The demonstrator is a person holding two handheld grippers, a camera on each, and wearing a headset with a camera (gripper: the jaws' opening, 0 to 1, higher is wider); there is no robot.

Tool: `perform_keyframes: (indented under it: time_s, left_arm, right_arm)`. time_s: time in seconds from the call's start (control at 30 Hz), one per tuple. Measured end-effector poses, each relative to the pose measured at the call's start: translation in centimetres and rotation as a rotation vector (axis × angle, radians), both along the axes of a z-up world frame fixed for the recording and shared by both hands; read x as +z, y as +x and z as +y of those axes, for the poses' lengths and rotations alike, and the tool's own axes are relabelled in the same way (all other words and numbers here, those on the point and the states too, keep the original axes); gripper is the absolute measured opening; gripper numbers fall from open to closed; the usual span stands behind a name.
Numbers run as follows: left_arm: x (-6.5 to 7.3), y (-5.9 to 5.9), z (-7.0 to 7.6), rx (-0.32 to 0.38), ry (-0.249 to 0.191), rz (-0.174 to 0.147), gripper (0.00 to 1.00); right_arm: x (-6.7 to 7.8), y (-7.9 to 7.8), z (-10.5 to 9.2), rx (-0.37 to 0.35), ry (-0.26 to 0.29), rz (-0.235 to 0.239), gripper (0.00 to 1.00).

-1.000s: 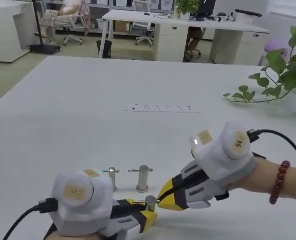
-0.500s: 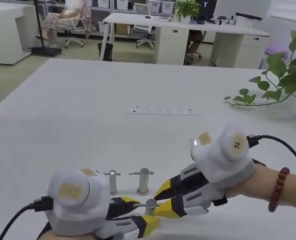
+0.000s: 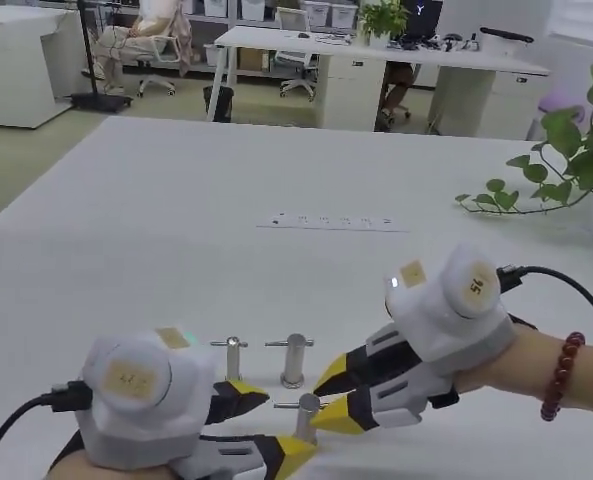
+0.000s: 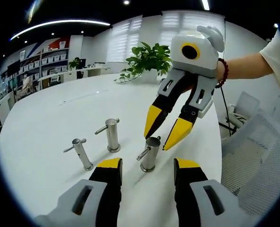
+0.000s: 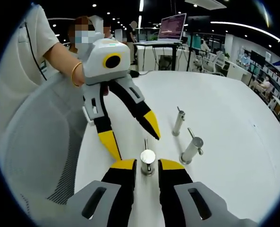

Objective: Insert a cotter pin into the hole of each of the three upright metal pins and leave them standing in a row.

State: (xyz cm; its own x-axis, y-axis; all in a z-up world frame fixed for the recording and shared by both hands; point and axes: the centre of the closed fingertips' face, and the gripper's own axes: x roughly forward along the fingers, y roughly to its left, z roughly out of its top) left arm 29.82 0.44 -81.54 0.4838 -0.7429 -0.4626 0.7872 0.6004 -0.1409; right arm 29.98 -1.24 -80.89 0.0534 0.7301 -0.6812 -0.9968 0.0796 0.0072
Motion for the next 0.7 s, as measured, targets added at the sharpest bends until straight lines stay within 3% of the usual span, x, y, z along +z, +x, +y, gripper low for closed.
perform_keyframes:
  time_s: [0.43,0.7]
  left_arm:
    - [3.3,-0.9,1.1,0.011,-0.031,-0.063,0.47]
    - [4.5,-1.7,2.6,0.029,-0.015,-0.103,0.48]
  right_arm:
    - [-0.9,0.2,0.7,-0.003,-0.011,-0.016,0.2]
    - [-1.1,0.3,0.7,-0.003,-0.003,-0.016,0.15]
